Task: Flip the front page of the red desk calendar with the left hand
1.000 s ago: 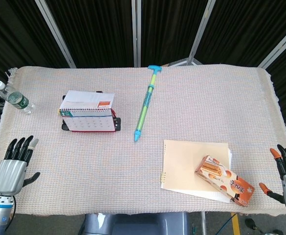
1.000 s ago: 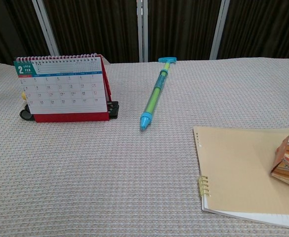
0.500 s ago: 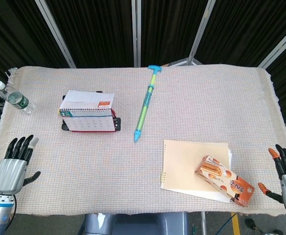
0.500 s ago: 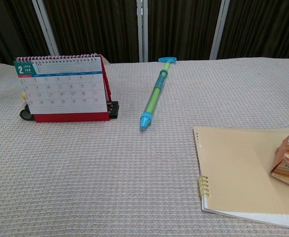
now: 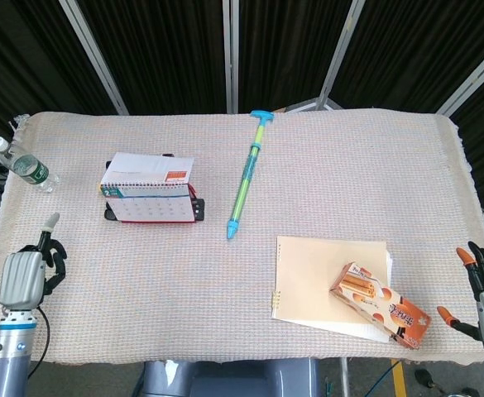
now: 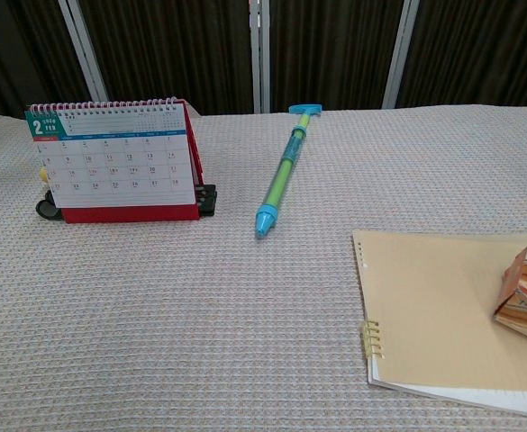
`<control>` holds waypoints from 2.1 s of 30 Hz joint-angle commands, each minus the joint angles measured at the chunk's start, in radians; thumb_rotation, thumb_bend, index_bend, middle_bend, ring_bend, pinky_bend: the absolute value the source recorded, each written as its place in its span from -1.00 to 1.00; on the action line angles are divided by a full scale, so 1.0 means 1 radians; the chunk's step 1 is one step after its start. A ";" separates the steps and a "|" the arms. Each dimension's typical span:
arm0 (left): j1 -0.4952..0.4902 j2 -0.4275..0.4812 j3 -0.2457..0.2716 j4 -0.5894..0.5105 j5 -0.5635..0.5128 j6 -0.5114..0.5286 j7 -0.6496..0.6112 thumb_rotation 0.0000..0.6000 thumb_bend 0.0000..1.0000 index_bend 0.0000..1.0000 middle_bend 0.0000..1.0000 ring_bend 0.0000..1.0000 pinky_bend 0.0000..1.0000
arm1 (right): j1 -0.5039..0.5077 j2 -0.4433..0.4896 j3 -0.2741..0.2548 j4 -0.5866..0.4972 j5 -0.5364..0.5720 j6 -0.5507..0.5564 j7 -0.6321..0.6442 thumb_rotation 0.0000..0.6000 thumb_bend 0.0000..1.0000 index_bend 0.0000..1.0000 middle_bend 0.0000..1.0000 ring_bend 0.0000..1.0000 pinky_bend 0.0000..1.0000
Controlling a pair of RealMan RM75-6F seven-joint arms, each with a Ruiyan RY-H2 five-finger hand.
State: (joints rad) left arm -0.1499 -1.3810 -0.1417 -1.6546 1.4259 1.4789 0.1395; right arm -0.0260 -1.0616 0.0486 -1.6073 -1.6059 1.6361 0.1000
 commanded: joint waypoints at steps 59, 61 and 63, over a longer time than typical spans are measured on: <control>-0.329 -0.099 -0.182 0.021 -0.859 -0.606 -0.259 1.00 0.79 -1.00 0.16 0.32 0.16 | 0.024 -0.005 0.010 0.029 0.054 -0.057 0.050 1.00 -0.86 -0.98 -1.00 -1.00 -1.00; -0.342 -0.108 -0.186 0.032 -0.869 -0.610 -0.253 1.00 0.79 -1.00 0.16 0.32 0.16 | 0.024 -0.005 0.011 0.031 0.057 -0.059 0.056 1.00 -0.86 -0.98 -1.00 -1.00 -1.00; -0.356 -0.116 -0.192 0.038 -0.879 -0.616 -0.248 1.00 0.79 -1.00 0.16 0.32 0.16 | 0.025 -0.006 0.011 0.034 0.058 -0.060 0.060 1.00 -0.86 -0.98 -1.00 -1.00 -1.00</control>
State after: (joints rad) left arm -0.5009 -1.4927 -0.3301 -1.6203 0.5519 0.8663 -0.1111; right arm -0.0016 -1.0672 0.0597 -1.5742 -1.5486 1.5764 0.1593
